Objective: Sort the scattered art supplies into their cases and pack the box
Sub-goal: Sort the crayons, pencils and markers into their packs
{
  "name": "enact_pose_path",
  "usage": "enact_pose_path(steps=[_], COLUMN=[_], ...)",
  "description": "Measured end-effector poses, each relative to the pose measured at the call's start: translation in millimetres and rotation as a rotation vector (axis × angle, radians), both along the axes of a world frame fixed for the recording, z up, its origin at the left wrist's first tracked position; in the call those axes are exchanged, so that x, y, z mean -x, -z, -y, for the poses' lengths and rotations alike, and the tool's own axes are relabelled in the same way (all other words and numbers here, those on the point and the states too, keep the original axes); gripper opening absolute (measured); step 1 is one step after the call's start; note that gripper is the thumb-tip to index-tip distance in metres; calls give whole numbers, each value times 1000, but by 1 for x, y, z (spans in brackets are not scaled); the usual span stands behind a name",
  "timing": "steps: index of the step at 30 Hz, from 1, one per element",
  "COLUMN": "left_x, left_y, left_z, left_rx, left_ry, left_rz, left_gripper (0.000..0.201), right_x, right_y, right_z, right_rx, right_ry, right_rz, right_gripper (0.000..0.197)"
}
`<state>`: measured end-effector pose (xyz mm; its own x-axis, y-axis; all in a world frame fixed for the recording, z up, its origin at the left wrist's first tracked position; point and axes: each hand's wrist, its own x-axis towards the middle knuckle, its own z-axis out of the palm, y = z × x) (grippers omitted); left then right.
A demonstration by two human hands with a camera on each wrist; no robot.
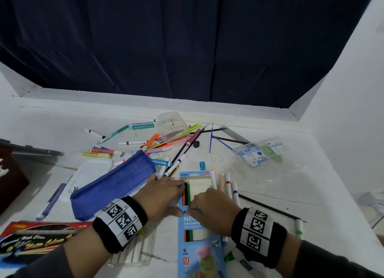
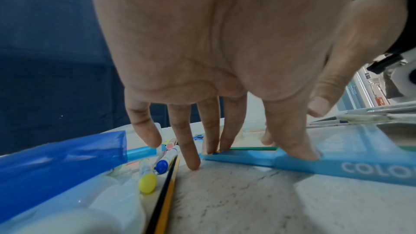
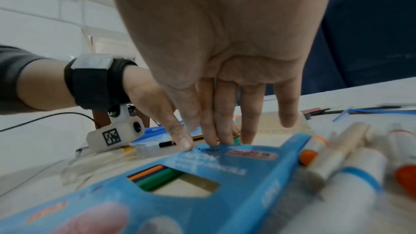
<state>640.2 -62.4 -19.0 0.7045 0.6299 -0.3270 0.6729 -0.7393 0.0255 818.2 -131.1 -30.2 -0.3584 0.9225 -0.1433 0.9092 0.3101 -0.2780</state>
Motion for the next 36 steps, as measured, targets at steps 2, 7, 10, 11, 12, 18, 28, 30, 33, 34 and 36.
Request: enact_pose_path(steps=[2,7,10,11,12,18,28,30,33,34,36], left_x=[0,0,0,0,0,2,-4,-4,-5,-6,-8], left_y=[0,3,4,4,4,3,-3,-4,-5,-6,-11], left_z=[-1,-1,-2,-2,-3,-4,4,3,0,-2,-7], left_rx=[2,9,-14,-16,-15,1,23,31,64,80,144], left_ry=[0,8,15,17,17,23,-5,-9,-14,-15,-39], left_rz=[-4,20,2,-1,-1,49,104,109,111,117,164], left_gripper=[66,68,68,69,69,68,66,70,80,81,80], right_x=[-7,-48,-82,-92,-102,-128,-116,-107,-91,-85,-74], right_y=[-4,-20,-28,-30,-30,-19,-23,-29,-40,-45,-53], right_z=[4,13,21,24,28,42,37,34,26,24,20], right_rx=[3,-206,-190,-142,-79,150,21,-67,-173,-190,-197], right_ry=[45,302,440,484,518,577,575,582,561,550,540], right_rz=[-121,-231,-14,54,126,324,223,13,-342,-451,-669], right_gripper=[40,16,11,10,12,17,11,9,5,11,24])
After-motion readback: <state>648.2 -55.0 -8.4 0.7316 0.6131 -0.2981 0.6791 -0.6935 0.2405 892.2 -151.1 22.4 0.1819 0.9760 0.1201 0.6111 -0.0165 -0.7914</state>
